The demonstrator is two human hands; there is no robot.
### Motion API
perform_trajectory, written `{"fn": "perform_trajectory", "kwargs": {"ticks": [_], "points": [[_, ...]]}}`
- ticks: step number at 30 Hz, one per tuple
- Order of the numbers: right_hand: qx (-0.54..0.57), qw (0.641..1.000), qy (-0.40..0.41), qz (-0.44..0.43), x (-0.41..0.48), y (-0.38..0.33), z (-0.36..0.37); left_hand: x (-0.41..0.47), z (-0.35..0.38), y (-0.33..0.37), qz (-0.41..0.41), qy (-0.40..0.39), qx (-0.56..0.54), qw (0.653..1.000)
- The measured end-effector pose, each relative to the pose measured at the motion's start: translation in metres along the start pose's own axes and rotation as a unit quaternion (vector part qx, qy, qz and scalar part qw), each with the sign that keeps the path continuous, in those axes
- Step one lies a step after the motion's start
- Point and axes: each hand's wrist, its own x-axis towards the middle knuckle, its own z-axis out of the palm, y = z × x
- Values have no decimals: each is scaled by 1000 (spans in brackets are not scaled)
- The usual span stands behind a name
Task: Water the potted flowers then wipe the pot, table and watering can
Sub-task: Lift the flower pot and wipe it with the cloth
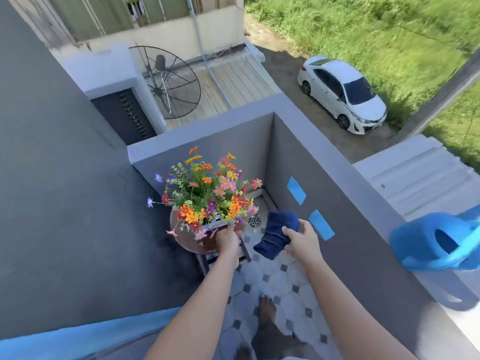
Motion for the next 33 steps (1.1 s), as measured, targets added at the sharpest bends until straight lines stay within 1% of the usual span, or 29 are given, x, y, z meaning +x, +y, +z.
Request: {"fn": "perform_trajectory", "kwargs": {"ticks": [3, 4, 6, 8, 10, 12, 13, 14, 16, 17, 20, 21, 23, 26, 28, 30, 31, 33], "points": [[-7, 1000, -8, 18, 22, -2, 0, 29, 26, 5, -41, 29, -64, 997], [-10, 1000, -10, 23, 27, -2, 0, 34, 31, 7, -51, 43, -71, 995], [-16, 999, -13, 28, 37, -3, 2, 35, 36, 13, -57, 61, -123, 989], [-20, 999, -23, 29, 47, -9, 5, 34, 38, 23, -41, 112, -83, 989], [-26, 999, -37, 28, 55, -13, 8, 39, 39, 24, -29, 130, -23, 991], [-27, 998, -47, 30, 61, -14, 12, 36, 40, 23, -39, 146, 55, 987], [-22, 998, -52, 27, 63, -15, 14, 31, 37, 27, -41, 147, 51, 987], [-17, 998, -59, 23, 66, -18, 17, 28, 33, 30, -28, 123, 17, 992], [-4, 998, -68, 15, 70, -24, 24, 26, 26, 40, -24, 111, -35, 993], [7, 997, -69, 13, 72, -26, 28, 28, 22, 45, -30, 112, -34, 993], [39, 997, -66, -3, 73, -34, 40, 34, 6, 67, -1, 89, -10, 996], [49, 997, -63, -14, 72, -39, 44, 32, 1, 76, 10, 83, -22, 996], [57, 996, -52, -47, 71, -52, 54, 16, -8, 95, 32, 54, -28, 998], [66, 992, -18, -109, 74, -79, 71, 1, -22, 118, 67, 11, 13, 998], [74, 986, 12, -146, 77, -99, 81, -1, -31, 128, 83, -23, 25, 996], [73, 980, 27, -185, 79, -120, 90, -8, -37, 142, 89, -37, 21, 995], [81, 975, 22, -206, 78, -130, 95, -18, -36, 151, 97, -46, 19, 994], [78, 970, -2, -231, 73, -149, 107, -38, -28, 165, 124, -89, 8, 988]]}}
